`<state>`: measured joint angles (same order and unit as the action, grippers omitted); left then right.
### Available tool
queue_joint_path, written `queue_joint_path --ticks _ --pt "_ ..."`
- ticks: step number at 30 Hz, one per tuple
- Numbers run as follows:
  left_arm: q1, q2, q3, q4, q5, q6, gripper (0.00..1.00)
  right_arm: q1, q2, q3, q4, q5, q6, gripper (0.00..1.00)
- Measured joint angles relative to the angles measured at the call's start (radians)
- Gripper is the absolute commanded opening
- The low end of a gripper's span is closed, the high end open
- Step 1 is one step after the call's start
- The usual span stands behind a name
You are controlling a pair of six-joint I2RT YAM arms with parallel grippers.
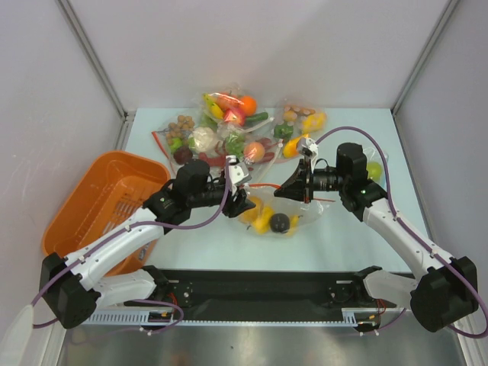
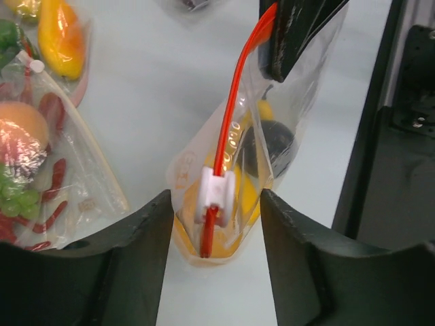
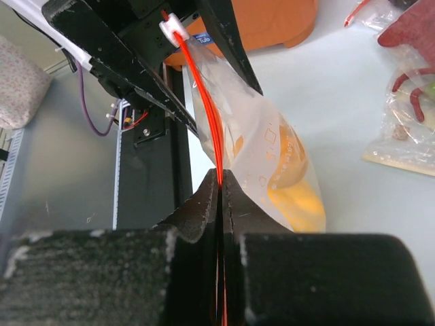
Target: Open the zip-top bag and remove the fake food
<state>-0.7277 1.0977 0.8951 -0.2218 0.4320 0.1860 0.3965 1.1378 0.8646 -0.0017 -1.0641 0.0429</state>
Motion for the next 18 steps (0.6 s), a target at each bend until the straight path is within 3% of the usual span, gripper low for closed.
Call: queue_joint_path --ticks 1,4,5,8,10,13,14,18 --pt "0.0 0.0 0.0 0.007 0.012 -0.006 0.52 -0.002 0.0 0.0 0.0 -0.002 0.002 0.0" --pt "0.0 0.0 0.0 0.02 0.04 -0.019 0.3 -0.006 0.0 0.0 0.0 -0.004 0.002 0.0" --pt "0.0 0.0 0.0 0.022 0.049 -0.025 0.18 -0.008 0.0 0.0 0.0 -0.004 0.002 0.0" --pt "0.0 0.0 0.0 0.026 0.074 -0.031 0.01 -0.009 0.0 0.0 0.0 -0.002 0.002 0.0" --pt "0.0 0.0 0.0 0.026 0.089 -0.029 0.0 -0.01 0.0 0.0 -0.003 0.003 0.002 0.06" --pt "0.0 0.0 0.0 0.022 0.11 -0.028 0.0 -0.008 -0.002 0.0 -0.019 0.023 -0.007 0.22" --pt "0.0 0.0 0.0 0.019 0.117 -0.028 0.0 -0.004 -0.003 0.001 -0.033 0.035 -0.016 0.31" --pt "0.0 0.001 0.001 -0.005 0.154 -0.025 0.0 0.027 -0.005 0.029 -0.1 0.085 -0.048 0.45"
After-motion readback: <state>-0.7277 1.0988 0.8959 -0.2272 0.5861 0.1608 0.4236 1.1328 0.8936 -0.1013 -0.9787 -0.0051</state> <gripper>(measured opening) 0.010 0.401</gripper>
